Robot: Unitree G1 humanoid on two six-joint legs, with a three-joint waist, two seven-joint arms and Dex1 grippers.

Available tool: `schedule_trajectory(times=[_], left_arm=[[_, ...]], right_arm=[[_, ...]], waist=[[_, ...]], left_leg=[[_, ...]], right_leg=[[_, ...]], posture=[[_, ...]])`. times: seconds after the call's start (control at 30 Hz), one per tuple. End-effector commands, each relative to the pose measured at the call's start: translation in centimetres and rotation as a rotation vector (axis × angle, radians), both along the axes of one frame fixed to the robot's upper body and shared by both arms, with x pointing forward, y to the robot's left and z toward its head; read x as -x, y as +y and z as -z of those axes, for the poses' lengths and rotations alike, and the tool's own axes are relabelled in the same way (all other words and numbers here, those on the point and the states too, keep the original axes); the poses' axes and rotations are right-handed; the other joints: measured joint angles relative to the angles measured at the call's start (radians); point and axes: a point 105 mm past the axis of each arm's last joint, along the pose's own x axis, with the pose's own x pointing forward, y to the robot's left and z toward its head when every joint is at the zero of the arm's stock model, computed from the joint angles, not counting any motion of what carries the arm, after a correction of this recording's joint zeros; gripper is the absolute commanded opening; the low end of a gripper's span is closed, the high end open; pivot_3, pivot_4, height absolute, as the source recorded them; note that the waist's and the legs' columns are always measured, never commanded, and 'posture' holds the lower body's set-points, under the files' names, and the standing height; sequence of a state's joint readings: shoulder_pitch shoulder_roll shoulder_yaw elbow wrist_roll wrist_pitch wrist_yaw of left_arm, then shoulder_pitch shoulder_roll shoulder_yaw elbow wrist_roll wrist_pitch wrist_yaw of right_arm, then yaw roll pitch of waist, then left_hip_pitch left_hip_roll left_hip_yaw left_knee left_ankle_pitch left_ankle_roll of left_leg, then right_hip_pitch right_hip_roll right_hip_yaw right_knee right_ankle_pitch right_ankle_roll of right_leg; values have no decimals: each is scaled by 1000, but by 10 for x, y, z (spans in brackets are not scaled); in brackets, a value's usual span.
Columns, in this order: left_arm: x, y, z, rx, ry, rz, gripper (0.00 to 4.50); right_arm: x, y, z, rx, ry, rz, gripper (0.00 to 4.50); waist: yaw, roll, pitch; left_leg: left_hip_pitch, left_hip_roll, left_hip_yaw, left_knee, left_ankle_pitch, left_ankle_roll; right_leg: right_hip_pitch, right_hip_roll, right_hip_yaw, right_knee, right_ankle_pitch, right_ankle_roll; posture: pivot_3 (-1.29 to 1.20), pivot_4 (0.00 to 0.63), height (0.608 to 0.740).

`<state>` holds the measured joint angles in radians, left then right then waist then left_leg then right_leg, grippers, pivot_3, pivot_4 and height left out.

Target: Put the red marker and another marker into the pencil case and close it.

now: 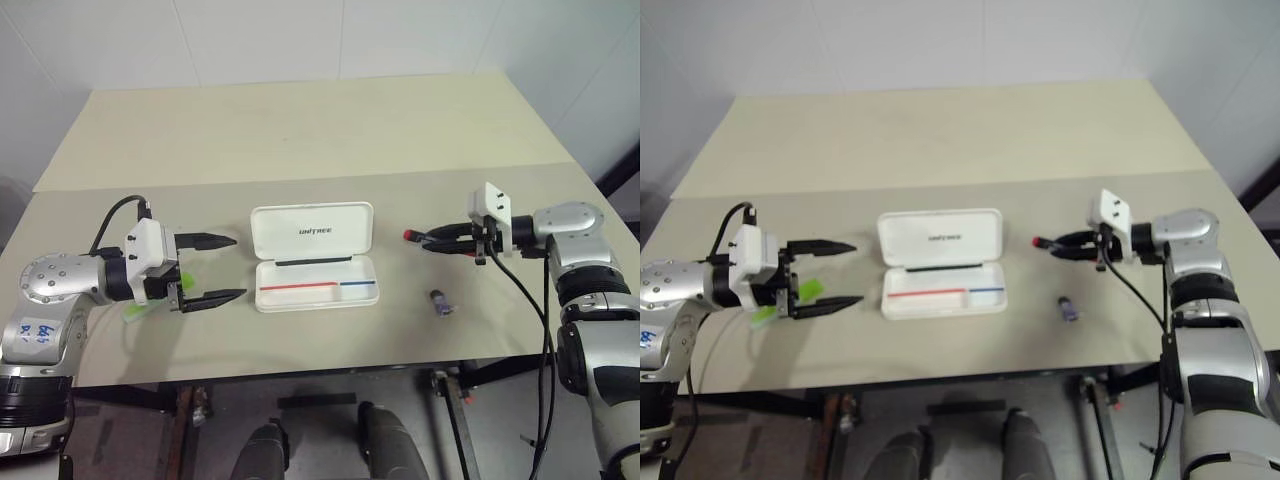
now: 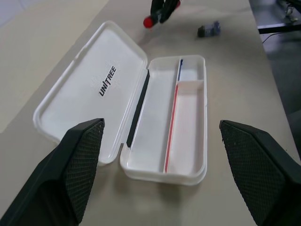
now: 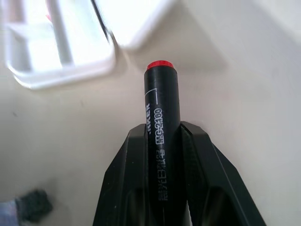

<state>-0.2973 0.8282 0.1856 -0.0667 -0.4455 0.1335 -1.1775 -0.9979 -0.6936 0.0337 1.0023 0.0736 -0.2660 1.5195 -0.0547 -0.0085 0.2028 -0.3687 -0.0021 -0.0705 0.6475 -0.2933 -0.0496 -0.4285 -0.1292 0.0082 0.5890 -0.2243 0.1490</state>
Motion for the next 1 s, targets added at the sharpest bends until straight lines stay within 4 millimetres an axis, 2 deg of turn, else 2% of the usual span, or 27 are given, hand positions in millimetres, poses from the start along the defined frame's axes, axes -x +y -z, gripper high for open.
schedule_trajectory(times=[0.03,0.2,0.27,0.37,0.43,0.7,1.0], left_arm=[[1,6,-3,-12,-30,-10,4184],[1,8,2,-10,-24,-19,4184],[2,8,3,-9,-22,-20,4184],[6,9,5,-1,-20,-31,4184],[8,10,6,4,-20,-43,4184],[13,12,7,14,-25,-87,4184],[17,12,9,28,-24,-121,4184]], right_arm=[[25,13,-20,8,-9,-154,584],[61,53,-24,-52,38,-295,584],[69,64,-24,-76,49,-315,584],[82,98,-16,-148,78,-352,584],[88,112,-11,-166,88,-361,584],[84,148,-5,-178,61,-357,584],[65,181,3,-84,-60,-406,584]], waist=[[4,0,0],[13,0,0],[15,0,0],[19,0,0],[20,0,0],[28,-1,0],[24,-1,0]], left_leg=[[0,0,0,0,0,0],[-1,0,0,1,-2,0],[-1,0,0,1,-2,0],[0,1,0,1,-2,0],[1,1,0,2,-2,0],[0,1,0,3,-2,0],[0,1,0,2,-2,0]], right_leg=[[0,0,0,0,0,0],[0,0,0,0,0,0],[-1,0,0,0,0,0],[0,0,0,-2,-1,0],[-1,1,0,-1,-1,-1],[-1,0,0,-1,-1,-1],[-2,1,-1,-1,-1,-1]], posture=[[0,150,740],[0,150,740],[0,150,740],[0,150,740],[0,150,740],[0,150,740],[0,150,740]])
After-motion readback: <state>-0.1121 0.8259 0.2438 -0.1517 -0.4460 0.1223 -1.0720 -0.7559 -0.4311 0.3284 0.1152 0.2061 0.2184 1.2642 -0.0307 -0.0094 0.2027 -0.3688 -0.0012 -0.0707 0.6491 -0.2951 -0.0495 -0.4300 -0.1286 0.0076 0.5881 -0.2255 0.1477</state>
